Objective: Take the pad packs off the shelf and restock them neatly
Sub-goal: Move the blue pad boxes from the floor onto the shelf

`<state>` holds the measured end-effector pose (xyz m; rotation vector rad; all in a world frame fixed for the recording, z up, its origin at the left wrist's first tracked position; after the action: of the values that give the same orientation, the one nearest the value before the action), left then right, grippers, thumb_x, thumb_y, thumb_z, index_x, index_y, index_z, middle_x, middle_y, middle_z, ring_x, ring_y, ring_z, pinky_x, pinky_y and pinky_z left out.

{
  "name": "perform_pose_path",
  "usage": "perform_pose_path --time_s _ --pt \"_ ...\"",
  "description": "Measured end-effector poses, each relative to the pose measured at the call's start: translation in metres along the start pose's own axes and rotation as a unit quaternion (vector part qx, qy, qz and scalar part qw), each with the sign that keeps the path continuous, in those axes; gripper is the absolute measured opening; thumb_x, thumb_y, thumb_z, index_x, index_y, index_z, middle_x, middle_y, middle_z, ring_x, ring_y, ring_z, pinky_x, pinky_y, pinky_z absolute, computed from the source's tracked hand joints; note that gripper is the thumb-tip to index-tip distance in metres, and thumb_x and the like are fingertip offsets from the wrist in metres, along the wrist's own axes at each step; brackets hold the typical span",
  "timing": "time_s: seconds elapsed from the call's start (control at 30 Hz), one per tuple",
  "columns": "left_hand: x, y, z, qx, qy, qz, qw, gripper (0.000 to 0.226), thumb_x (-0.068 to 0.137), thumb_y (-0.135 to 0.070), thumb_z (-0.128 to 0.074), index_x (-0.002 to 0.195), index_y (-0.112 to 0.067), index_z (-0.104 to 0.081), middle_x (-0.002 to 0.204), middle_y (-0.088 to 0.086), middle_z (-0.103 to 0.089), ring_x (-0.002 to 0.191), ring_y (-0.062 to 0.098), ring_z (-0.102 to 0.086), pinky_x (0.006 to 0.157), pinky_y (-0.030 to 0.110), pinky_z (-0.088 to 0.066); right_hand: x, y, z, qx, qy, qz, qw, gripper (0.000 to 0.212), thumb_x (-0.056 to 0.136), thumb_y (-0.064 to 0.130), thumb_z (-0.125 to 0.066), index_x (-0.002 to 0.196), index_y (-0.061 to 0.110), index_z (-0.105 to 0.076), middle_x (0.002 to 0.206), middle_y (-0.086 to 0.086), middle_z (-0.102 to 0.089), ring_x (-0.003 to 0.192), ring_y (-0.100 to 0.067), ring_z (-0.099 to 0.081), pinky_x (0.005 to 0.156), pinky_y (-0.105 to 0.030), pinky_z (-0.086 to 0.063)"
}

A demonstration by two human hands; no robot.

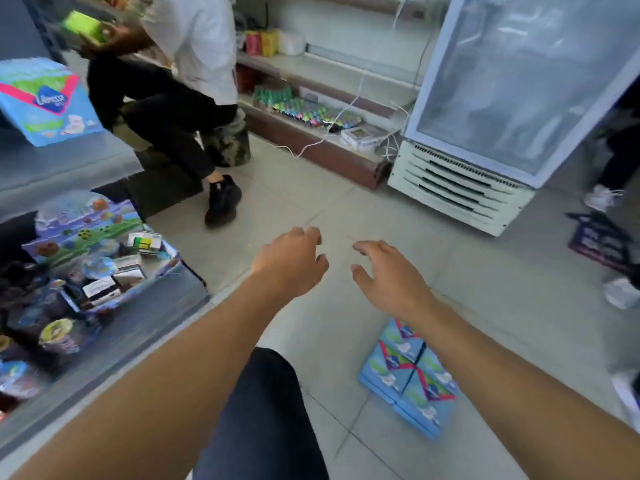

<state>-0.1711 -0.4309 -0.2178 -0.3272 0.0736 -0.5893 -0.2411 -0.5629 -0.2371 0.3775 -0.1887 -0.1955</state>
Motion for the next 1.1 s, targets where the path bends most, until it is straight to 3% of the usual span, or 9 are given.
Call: perform_pose_path --time_s 0.2,0.37,0.47,0.6,0.73,0.83,0.97,1.03,1.1 --pt "-0.004 -0.093 -0.114 -0.019 0.118 -0.04 0.992 0.039 0.095 -0.044 -0.045 0.13 -0.027 -0.046 0.13 0.0 -0.053 0.116 0.024 -0.055 0.09 0.036 -0.044 -0.077 -0.112 -0.015 0.024 0.027 -0.134 0.99 0.043 0.097 0.031 -0.051 0.137 0.017 -0.048 0.129 -0.008 -0.056 0.119 -0.025 -0.053 0.097 -0.04 -0.045" --pt "-0.013 -0.131 -0.212 -0.056 0.205 -0.023 0.977 0.035 0.093 -0.04 -0.049 0.125 -0.025 -0.051 0.126 0.003 -0.056 0.115 0.025 -0.055 0.091 0.035 -0.043 -0.137 -0.19 -0.065 0.09 0.048 -0.256 0.961 0.04 0.094 0.031 -0.054 0.132 0.018 -0.05 0.127 -0.005 -0.057 0.112 -0.024 -0.056 0.093 -0.039 -0.046" --pt "-0.026 -0.142 -0.274 -0.091 0.252 -0.007 0.963 0.029 0.091 -0.035 -0.05 0.115 -0.021 -0.057 0.12 0.003 -0.062 0.109 0.026 -0.059 0.09 0.034 -0.048 -0.178 -0.237 -0.106 0.139 0.061 -0.34 0.928 0.039 0.092 0.028 -0.057 0.129 0.017 -0.051 0.124 -0.005 -0.057 0.111 -0.025 -0.057 0.092 -0.036 -0.046" --pt "-0.044 -0.145 -0.352 -0.105 0.302 0.026 0.947 0.027 0.092 -0.031 -0.049 0.116 -0.022 -0.058 0.121 0.002 -0.062 0.109 0.025 -0.059 0.088 0.032 -0.046 -0.235 -0.296 -0.162 0.205 0.059 -0.463 0.86 0.032 0.09 0.024 -0.06 0.12 0.015 -0.055 0.114 -0.006 -0.061 0.103 -0.026 -0.059 0.081 -0.029 -0.043" --pt "-0.052 -0.144 -0.424 -0.133 0.339 0.074 0.928 0.032 0.094 -0.028 -0.048 0.125 -0.019 -0.054 0.126 0.002 -0.06 0.113 0.023 -0.057 0.091 0.031 -0.045 -0.278 -0.342 -0.221 0.233 0.066 -0.551 0.798 0.047 0.092 0.03 -0.061 0.132 0.011 -0.047 0.12 -0.009 -0.06 0.111 -0.025 -0.057 0.082 -0.025 -0.04" --pt "-0.049 -0.156 -0.468 -0.165 0.346 0.058 0.922 0.041 0.096 -0.025 -0.05 0.136 -0.017 -0.046 0.138 0.004 -0.05 0.123 0.021 -0.05 0.096 0.03 -0.04 -0.29 -0.368 -0.252 0.247 0.052 -0.59 0.767 0.056 0.092 0.03 -0.063 0.139 0.01 -0.041 0.131 -0.013 -0.054 0.118 -0.026 -0.054 0.084 -0.024 -0.038" --pt "-0.045 -0.165 -0.512 -0.205 0.366 0.039 0.907 0.059 0.098 -0.02 -0.05 0.15 -0.011 -0.024 0.156 0.004 -0.027 0.142 0.019 -0.027 0.108 0.027 -0.026 -0.29 -0.39 -0.283 0.292 0.022 -0.623 0.726 0.066 0.094 0.03 -0.06 0.149 0.012 -0.028 0.144 -0.009 -0.044 0.129 -0.026 -0.047 0.095 -0.027 -0.038" --pt "-0.051 -0.16 -0.531 -0.225 0.391 0.063 0.89 0.064 0.098 -0.018 -0.05 0.152 -0.009 -0.018 0.157 0.003 -0.027 0.143 0.02 -0.027 0.106 0.025 -0.027 -0.287 -0.395 -0.297 0.328 0.012 -0.622 0.711 0.052 0.095 0.029 -0.058 0.142 0.017 -0.039 0.13 0.001 -0.054 0.116 -0.023 -0.056 0.084 -0.025 -0.04" --pt "-0.06 -0.152 -0.545 -0.251 0.415 0.099 0.869 0.062 0.097 -0.014 -0.051 0.151 -0.011 -0.022 0.146 -0.003 -0.038 0.139 0.019 -0.034 0.094 0.018 -0.032 -0.286 -0.397 -0.305 0.344 -0.008 -0.623 0.703 0.037 0.094 0.028 -0.058 0.128 0.02 -0.048 0.122 0.002 -0.062 0.101 -0.02 -0.059 0.078 -0.025 -0.04"
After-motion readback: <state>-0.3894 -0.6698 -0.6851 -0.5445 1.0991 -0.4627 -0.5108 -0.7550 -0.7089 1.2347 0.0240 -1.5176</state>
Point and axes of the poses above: each hand's wrist, its own x-axis towards the middle knuckle, its own z-axis out of the back of the hand, y = z × x, the point moved 10 cm from there along x, towards the middle knuckle
